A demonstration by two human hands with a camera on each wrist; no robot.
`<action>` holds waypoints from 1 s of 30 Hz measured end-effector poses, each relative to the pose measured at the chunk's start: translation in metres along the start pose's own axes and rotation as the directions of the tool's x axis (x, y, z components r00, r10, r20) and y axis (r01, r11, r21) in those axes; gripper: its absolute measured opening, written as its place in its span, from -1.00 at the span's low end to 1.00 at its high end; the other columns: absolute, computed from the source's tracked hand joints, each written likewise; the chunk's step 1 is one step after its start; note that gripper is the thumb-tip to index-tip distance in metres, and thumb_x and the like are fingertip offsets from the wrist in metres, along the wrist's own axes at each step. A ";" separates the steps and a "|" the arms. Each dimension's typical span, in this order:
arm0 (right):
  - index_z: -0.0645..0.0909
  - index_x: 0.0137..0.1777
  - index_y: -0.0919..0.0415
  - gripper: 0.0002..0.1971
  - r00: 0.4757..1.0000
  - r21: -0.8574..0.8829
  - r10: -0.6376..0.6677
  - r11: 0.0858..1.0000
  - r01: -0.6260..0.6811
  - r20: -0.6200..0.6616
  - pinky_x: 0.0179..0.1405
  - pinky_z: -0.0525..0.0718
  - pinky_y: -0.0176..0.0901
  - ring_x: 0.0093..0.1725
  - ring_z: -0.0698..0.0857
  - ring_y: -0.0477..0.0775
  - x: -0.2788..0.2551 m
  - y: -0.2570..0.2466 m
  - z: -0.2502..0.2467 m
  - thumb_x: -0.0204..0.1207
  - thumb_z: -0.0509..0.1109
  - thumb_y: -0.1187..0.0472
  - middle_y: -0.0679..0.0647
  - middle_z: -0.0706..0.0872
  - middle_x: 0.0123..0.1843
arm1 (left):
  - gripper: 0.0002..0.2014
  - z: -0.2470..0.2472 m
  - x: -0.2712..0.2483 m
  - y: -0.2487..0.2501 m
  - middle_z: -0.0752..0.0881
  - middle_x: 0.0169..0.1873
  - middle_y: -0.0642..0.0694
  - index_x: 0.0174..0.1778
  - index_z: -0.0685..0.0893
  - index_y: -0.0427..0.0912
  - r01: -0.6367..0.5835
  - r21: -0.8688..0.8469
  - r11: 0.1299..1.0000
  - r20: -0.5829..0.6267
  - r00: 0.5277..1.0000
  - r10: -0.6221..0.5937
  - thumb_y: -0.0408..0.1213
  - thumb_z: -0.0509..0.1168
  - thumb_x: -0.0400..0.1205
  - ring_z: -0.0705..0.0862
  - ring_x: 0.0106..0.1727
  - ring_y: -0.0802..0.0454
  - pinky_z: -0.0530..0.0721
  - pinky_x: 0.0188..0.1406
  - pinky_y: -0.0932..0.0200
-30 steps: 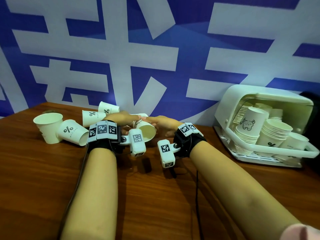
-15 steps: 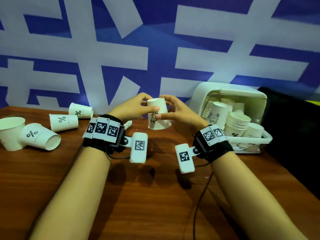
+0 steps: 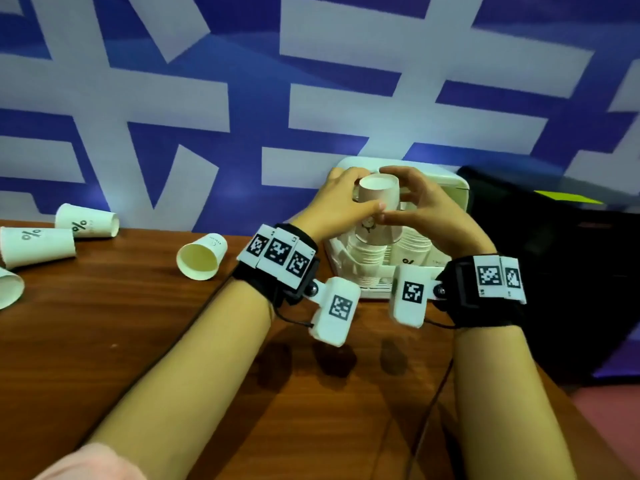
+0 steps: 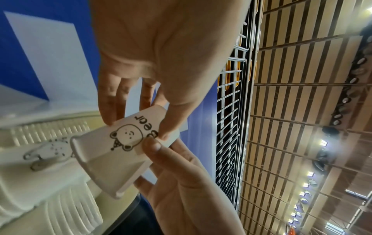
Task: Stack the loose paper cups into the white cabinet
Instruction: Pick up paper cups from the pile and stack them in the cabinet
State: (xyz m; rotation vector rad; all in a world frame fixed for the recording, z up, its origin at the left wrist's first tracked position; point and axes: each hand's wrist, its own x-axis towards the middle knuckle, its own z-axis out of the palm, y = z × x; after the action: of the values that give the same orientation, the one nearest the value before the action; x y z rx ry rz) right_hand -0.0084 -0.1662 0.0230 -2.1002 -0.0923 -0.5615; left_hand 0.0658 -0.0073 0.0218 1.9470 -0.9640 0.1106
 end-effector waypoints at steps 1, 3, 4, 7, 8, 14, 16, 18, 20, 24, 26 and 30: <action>0.48 0.46 0.01 -0.25 1.000 0.003 0.007 1.000 -0.007 -0.015 0.33 0.65 0.13 0.28 0.65 0.04 0.000 0.003 -0.006 0.28 0.65 0.37 -0.03 0.66 0.27 | -0.39 0.007 0.005 0.004 0.37 0.45 -0.12 0.53 0.40 -0.07 -0.007 -0.002 1.000 0.001 1.000 0.007 -0.11 0.42 0.57 0.43 0.43 0.00 0.43 0.30 0.22; 0.45 0.49 0.02 -0.22 0.998 0.001 0.018 1.000 -0.018 -0.057 0.29 0.68 0.06 0.28 0.64 0.06 -0.002 0.010 -0.022 0.29 0.63 0.41 0.04 0.63 0.31 | -0.38 0.022 0.016 0.011 0.38 0.46 -0.11 0.54 0.38 -0.06 -0.034 -0.034 0.999 0.010 0.999 0.034 -0.13 0.43 0.56 0.45 0.42 -0.01 0.47 0.36 0.15; 0.42 0.52 0.01 -0.19 0.996 0.000 0.021 1.000 -0.021 -0.082 0.24 0.70 -0.02 0.26 0.65 0.04 -0.002 0.013 -0.029 0.29 0.62 0.43 0.08 0.61 0.33 | -0.39 0.030 0.020 0.015 0.40 0.46 -0.11 0.53 0.39 -0.05 -0.055 -0.046 0.997 0.014 0.998 0.056 -0.14 0.43 0.56 0.46 0.41 -0.01 0.49 0.39 0.10; 0.38 0.54 -0.06 -0.15 0.986 -0.017 0.011 1.000 -0.014 -0.165 0.09 0.71 -0.21 0.24 0.64 -0.02 -0.007 0.022 -0.046 0.30 0.60 0.47 0.06 0.56 0.36 | -0.43 0.050 0.035 0.023 0.44 0.46 -0.08 0.51 0.43 -0.04 -0.121 -0.065 0.991 0.031 0.992 0.123 -0.16 0.42 0.58 0.48 0.41 0.02 0.46 0.38 0.17; 0.38 0.53 -0.08 -0.14 0.981 -0.028 0.010 0.999 -0.015 -0.195 0.07 0.69 -0.24 0.23 0.63 -0.06 -0.008 0.026 -0.051 0.29 0.60 0.47 0.03 0.55 0.35 | -0.43 0.056 0.040 0.025 0.44 0.46 -0.07 0.51 0.43 -0.04 -0.138 -0.066 0.988 0.040 0.989 0.141 -0.17 0.41 0.58 0.46 0.43 0.04 0.43 0.36 0.23; 0.44 0.48 -0.05 -0.18 0.935 -0.085 0.035 0.994 -0.069 -0.353 0.25 0.67 -0.07 0.28 0.62 0.01 -0.010 0.059 -0.069 0.25 0.62 0.45 0.03 0.57 0.38 | -0.49 0.099 0.063 0.027 0.48 0.47 -0.08 0.49 0.46 -0.11 -0.202 -0.020 0.979 0.078 0.976 0.203 -0.25 0.38 0.60 0.44 0.48 0.01 0.38 0.44 0.20; 0.46 0.48 -0.04 -0.18 0.917 -0.103 0.045 0.990 -0.093 -0.396 0.31 0.65 -0.02 0.37 0.59 0.07 -0.010 0.069 -0.071 0.23 0.64 0.44 0.05 0.57 0.41 | -0.50 0.111 0.066 0.026 0.46 0.49 -0.08 0.50 0.45 -0.10 -0.222 -0.011 0.975 0.082 0.971 0.222 -0.28 0.36 0.62 0.43 0.49 0.01 0.35 0.42 0.25; 0.48 0.46 0.00 -0.19 0.893 -0.128 0.036 0.986 -0.104 -0.448 0.34 0.63 0.05 0.37 0.59 0.07 -0.009 0.077 -0.073 0.19 0.64 0.41 0.06 0.58 0.40 | -0.50 0.121 0.070 0.025 0.43 0.51 -0.11 0.51 0.44 -0.12 -0.241 -0.008 0.971 0.101 0.965 0.240 -0.30 0.33 0.63 0.42 0.50 -0.02 0.35 0.46 0.22; 0.51 0.42 -0.01 -0.22 0.863 -0.159 0.027 0.980 -0.124 -0.505 0.36 0.60 0.13 0.35 0.59 0.05 -0.009 0.084 -0.075 0.17 0.64 0.38 0.04 0.58 0.39 | -0.50 0.129 0.073 0.023 0.38 0.52 -0.12 0.51 0.44 -0.16 -0.261 -0.007 0.965 0.123 0.958 0.260 -0.33 0.33 0.63 0.42 0.51 -0.05 0.35 0.52 0.12; 0.50 0.41 0.01 -0.25 0.825 -0.128 0.035 0.983 -0.129 -0.565 0.35 0.60 0.13 0.34 0.60 0.03 -0.010 0.097 -0.073 0.18 0.62 0.31 0.04 0.59 0.38 | -0.54 0.138 0.077 0.022 0.32 0.57 -0.09 0.47 0.47 -0.20 -0.330 0.043 0.943 0.144 0.936 0.321 -0.39 0.31 0.62 0.33 0.57 -0.01 0.25 0.56 0.16; 0.50 0.41 0.04 -0.25 0.819 -0.100 0.057 0.985 -0.138 -0.571 0.35 0.61 0.13 0.34 0.60 0.02 -0.009 0.105 -0.069 0.17 0.63 0.31 0.03 0.59 0.38 | -0.56 0.139 0.078 0.020 0.35 0.56 -0.10 0.45 0.48 -0.21 -0.353 0.085 0.932 0.164 0.927 0.337 -0.40 0.30 0.62 0.34 0.56 -0.03 0.24 0.54 0.17; 0.48 0.45 0.06 -0.24 0.809 -0.083 0.159 0.965 -0.248 -0.566 0.35 0.60 0.15 0.35 0.60 0.09 -0.004 0.119 -0.062 0.20 0.64 0.33 0.09 0.60 0.39 | -0.56 0.144 0.079 0.016 0.42 0.50 -0.17 0.49 0.44 -0.20 -0.369 0.246 0.896 0.254 0.917 0.307 -0.41 0.23 0.65 0.32 0.54 -0.11 0.22 0.54 0.08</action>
State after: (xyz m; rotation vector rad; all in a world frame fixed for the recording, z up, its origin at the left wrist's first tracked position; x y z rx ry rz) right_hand -0.0012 -0.2833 -0.0425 -1.9737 0.5241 -1.0509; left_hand 0.0671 -0.1685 -0.0142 2.0628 -1.4990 0.2641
